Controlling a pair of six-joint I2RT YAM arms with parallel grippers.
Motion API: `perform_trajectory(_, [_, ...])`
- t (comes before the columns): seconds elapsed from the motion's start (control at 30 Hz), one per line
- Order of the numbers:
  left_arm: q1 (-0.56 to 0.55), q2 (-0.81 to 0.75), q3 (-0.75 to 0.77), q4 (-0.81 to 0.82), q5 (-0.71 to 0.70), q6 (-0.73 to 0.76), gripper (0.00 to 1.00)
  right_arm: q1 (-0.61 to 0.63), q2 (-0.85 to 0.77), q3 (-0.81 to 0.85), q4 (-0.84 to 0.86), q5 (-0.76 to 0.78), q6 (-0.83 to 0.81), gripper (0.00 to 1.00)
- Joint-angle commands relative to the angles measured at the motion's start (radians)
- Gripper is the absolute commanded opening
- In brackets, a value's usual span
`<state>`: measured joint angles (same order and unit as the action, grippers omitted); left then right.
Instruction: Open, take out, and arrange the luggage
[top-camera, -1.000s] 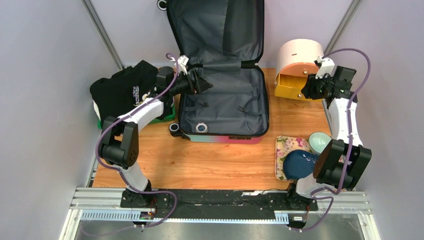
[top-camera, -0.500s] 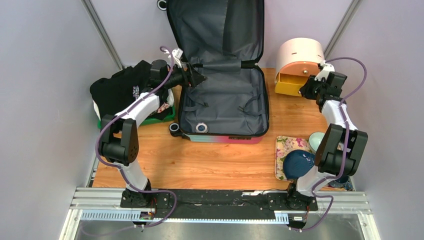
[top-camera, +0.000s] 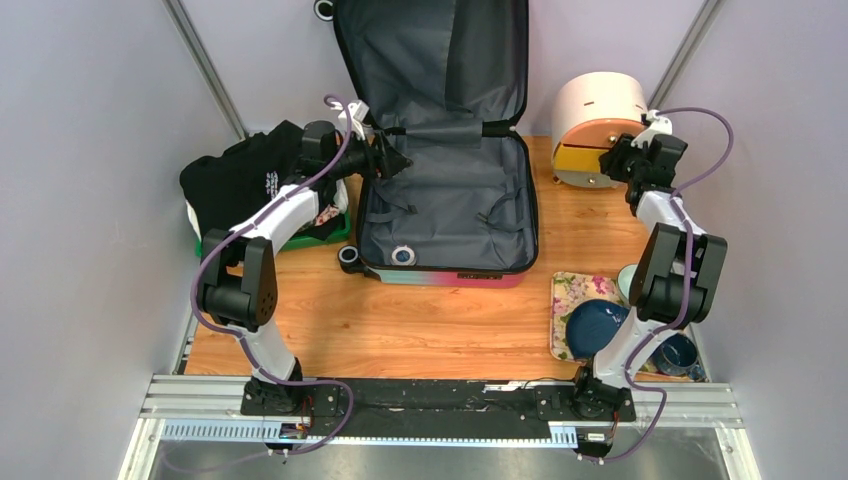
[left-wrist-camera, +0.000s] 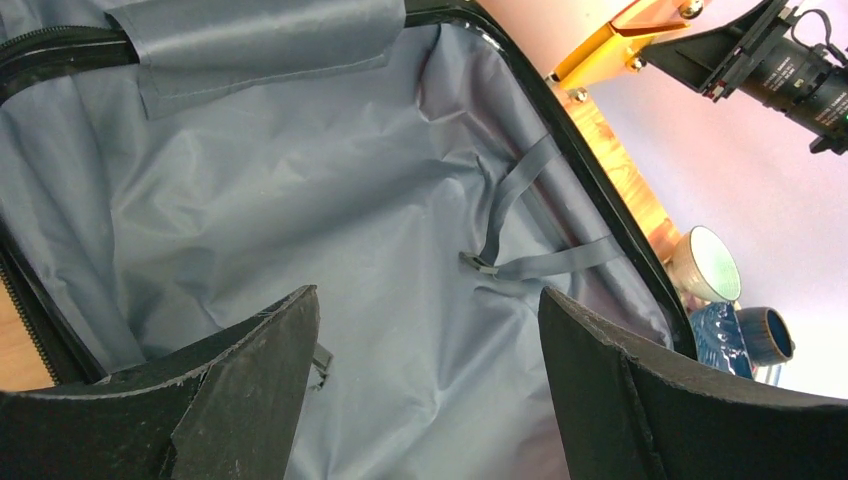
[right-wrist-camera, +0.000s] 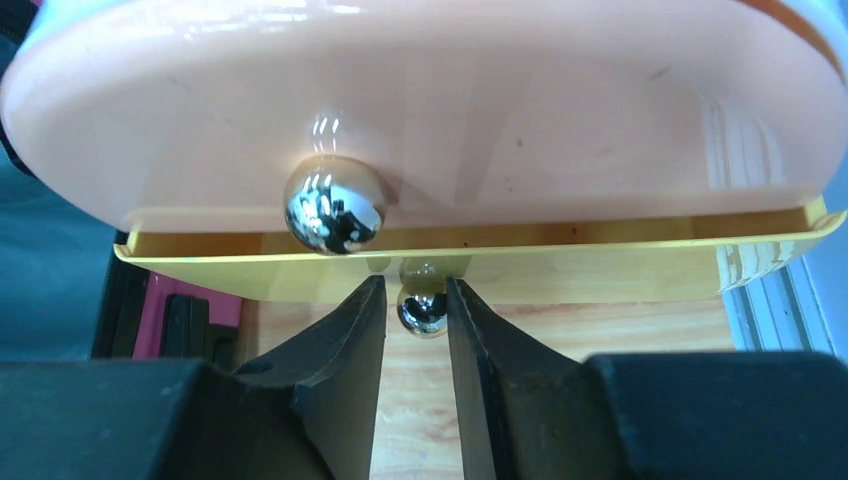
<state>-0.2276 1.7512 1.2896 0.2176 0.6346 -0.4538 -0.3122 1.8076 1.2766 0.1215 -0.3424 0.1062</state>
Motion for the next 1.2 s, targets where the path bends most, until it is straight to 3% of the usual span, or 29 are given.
perform_trajectory(0.0, [0.005, -0.006, 0.051, -0.014, 0.005, 0.029, 0.88, 0.016, 0.032, 0.024, 0.190, 0.025, 0.056, 0.37])
perform_trajectory(0.2, [0.004, 0.024, 0.093, -0.038, 0.013, 0.033, 0.88, 0.018, 0.039, 0.032, 0.227, 0.028, 0.076, 0.42])
perform_trajectory(0.3, [0.004, 0.022, 0.093, -0.043, 0.017, 0.041, 0.88, 0.001, -0.014, 0.007, 0.170, -0.013, 0.055, 0.43])
perform_trajectory(0.57, [0.005, -0.002, 0.037, -0.014, 0.034, 0.041, 0.88, -0.065, -0.154, 0.007, -0.077, -0.185, 0.035, 0.62])
perform_trajectory(1.0, [0.005, -0.005, 0.020, 0.011, 0.059, 0.024, 0.88, -0.047, -0.059, 0.161, -0.106, -0.139, 0.182, 0.60])
perform_trajectory(1.17, [0.005, -0.021, -0.006, 0.020, 0.047, 0.021, 0.89, -0.045, -0.007, 0.224, -0.154, -0.104, 0.165, 0.53])
